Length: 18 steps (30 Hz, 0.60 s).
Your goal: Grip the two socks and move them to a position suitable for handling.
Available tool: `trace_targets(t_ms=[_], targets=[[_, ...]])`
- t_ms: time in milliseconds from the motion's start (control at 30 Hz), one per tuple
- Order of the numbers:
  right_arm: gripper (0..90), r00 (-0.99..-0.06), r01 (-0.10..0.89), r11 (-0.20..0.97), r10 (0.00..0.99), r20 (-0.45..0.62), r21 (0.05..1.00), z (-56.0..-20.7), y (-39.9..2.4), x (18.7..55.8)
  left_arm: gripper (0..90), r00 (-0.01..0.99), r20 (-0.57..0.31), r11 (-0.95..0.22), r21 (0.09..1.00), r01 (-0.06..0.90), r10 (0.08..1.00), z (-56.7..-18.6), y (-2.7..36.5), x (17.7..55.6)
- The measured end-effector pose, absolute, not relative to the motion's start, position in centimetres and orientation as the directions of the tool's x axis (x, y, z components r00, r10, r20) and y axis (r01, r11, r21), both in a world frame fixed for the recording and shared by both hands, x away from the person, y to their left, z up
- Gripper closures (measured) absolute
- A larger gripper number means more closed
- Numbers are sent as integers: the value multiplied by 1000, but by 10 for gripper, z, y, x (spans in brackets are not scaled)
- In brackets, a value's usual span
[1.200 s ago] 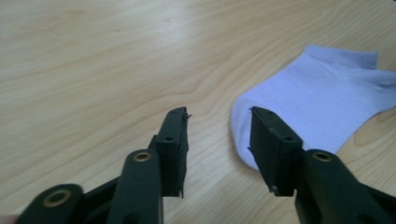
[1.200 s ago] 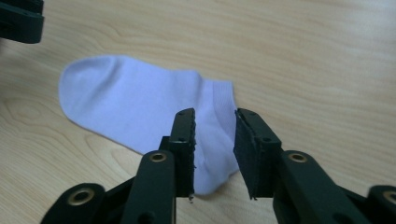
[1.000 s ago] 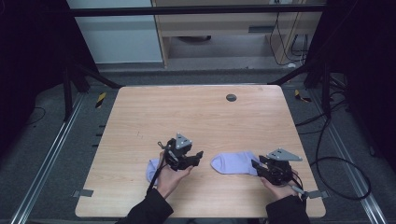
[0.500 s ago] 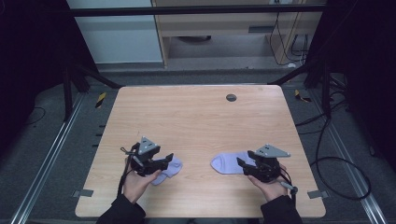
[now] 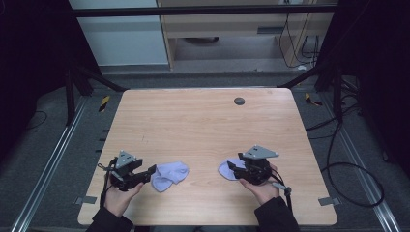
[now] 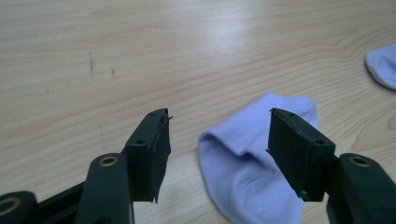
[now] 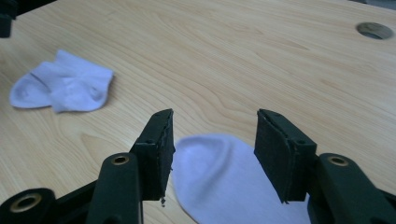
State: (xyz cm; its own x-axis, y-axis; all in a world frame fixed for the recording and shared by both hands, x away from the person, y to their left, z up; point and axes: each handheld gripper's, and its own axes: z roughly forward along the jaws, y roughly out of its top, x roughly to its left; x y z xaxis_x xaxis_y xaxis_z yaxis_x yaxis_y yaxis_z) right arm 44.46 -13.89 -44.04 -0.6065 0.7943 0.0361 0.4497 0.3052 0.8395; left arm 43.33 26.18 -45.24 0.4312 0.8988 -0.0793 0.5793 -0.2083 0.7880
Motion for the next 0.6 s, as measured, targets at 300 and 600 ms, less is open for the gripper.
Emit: trace_targets(t_ms=[300,600], targets=[[502,-694,416,360,719,36,835,-441,-91,449,417,433,-77,-231,755,614,898,-467,267,428],[570,-761,399,426,647,34,812,-452,-41,450,478,448,-70,-260,731,631,891,-476,263,426]])
